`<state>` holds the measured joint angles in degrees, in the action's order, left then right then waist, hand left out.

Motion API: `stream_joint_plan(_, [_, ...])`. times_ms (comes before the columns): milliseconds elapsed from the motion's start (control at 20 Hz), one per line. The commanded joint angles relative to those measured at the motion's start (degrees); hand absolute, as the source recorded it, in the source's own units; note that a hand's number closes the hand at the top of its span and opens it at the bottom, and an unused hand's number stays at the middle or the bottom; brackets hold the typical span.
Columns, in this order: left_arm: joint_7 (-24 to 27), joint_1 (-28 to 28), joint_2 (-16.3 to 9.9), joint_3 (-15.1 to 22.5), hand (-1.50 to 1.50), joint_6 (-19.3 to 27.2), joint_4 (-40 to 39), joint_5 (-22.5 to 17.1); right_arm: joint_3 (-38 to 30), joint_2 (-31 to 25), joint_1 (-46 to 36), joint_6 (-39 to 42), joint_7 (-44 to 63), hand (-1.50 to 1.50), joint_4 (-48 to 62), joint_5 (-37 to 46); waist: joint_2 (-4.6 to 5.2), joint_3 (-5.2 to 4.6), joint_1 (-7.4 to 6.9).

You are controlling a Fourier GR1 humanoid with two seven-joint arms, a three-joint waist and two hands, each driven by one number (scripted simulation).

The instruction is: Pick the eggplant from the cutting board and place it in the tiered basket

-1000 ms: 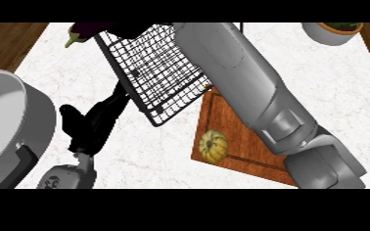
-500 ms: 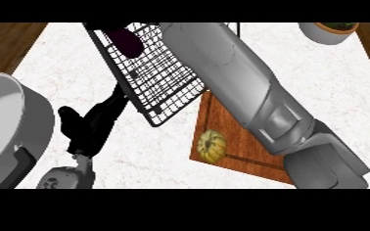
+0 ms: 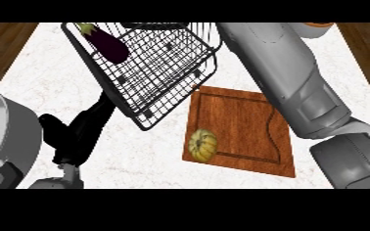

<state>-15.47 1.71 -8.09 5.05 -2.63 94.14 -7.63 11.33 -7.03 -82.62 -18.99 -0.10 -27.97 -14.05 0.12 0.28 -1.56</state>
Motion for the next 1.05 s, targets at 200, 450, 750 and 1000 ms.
stream_joint_plan(200, [-0.9, 4.5, 0.9, -1.3, 0.00, 1.6, -3.0, 0.8, -1.0, -15.8, 8.5, 23.4, -3.8, -1.50, -2.4, -1.5, 0.12, -0.22, 2.74])
stream_joint_plan(450, [0.9, 3.5, 2.3, 0.2, 0.00, 0.7, -3.2, 0.9, -3.3, -26.4, 11.4, 36.6, -8.1, -1.50, -1.8, -2.5, 0.30, -0.24, 2.07])
stream_joint_plan(750, [-0.3, 5.8, 1.9, -1.0, 0.00, 0.2, -4.6, 0.5, -5.9, -35.3, 16.2, 46.3, -13.9, -1.50, 1.6, -2.4, 0.40, -0.23, 1.72])
stream_joint_plan(1000, [1.8, 4.7, 2.1, -0.5, 0.00, -0.8, -5.8, 1.4, -8.1, -40.2, 16.0, 51.7, -18.7, -1.50, 7.4, -1.1, 0.75, -0.22, 0.51])
